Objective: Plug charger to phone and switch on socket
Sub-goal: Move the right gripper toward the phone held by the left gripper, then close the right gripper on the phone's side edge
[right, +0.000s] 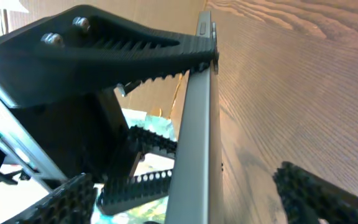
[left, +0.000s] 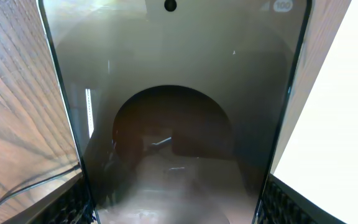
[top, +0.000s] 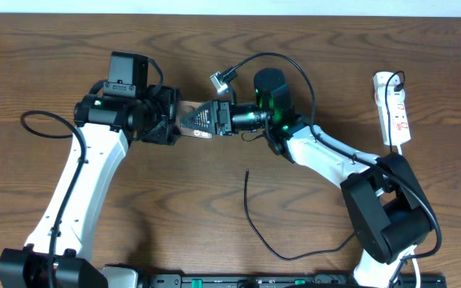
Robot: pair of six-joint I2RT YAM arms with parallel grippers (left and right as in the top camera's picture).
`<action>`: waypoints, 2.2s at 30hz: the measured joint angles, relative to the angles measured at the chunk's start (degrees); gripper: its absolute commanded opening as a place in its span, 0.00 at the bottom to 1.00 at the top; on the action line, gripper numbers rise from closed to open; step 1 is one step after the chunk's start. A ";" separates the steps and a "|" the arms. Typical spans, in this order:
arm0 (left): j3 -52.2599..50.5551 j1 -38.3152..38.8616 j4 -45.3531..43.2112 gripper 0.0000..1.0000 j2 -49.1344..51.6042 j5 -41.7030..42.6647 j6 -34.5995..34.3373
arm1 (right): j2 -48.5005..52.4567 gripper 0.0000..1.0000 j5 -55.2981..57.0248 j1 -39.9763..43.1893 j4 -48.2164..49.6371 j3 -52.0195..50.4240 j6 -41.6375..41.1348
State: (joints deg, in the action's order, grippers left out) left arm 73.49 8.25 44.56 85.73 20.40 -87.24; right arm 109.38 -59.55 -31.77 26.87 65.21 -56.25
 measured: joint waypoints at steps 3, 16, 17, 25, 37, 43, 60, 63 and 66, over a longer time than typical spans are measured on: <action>0.00 0.13 0.00 0.07 0.00 -0.02 0.00 | 0.00 0.71 0.85 -0.31 -0.07 0.00 0.26; 0.00 0.13 0.02 0.07 0.00 -0.04 0.00 | 0.00 0.52 2.64 -0.46 -2.73 0.00 3.08; 0.00 0.13 0.00 0.07 0.00 -0.04 0.00 | 0.00 0.52 2.97 -0.46 -3.76 0.00 3.28; 0.00 1.14 -0.02 0.07 0.00 -0.90 0.00 | 0.00 0.52 5.40 -0.63 -6.23 0.00 4.02; 0.00 1.79 0.00 0.07 0.00 -2.71 0.00 | 0.00 0.42 5.64 -0.76 -6.25 0.00 4.35; 0.00 1.79 -0.07 0.07 0.00 -2.75 0.00 | 0.00 0.38 5.64 -0.79 -6.25 0.00 4.35; 0.00 1.79 -0.04 0.07 0.00 -3.17 0.00 | 0.00 0.30 6.58 -1.38 -5.38 0.00 4.31; 0.00 1.79 -0.07 0.07 0.00 -3.17 0.00 | 0.00 0.27 6.64 -1.38 -5.33 0.00 4.28; 0.00 1.79 -0.07 0.08 0.00 -3.17 0.00 | 0.00 0.23 6.67 -1.38 -5.31 0.00 4.24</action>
State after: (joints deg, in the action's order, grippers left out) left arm 73.49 10.04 44.49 85.73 17.23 -87.24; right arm 109.38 -52.88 -33.15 21.56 65.21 -52.01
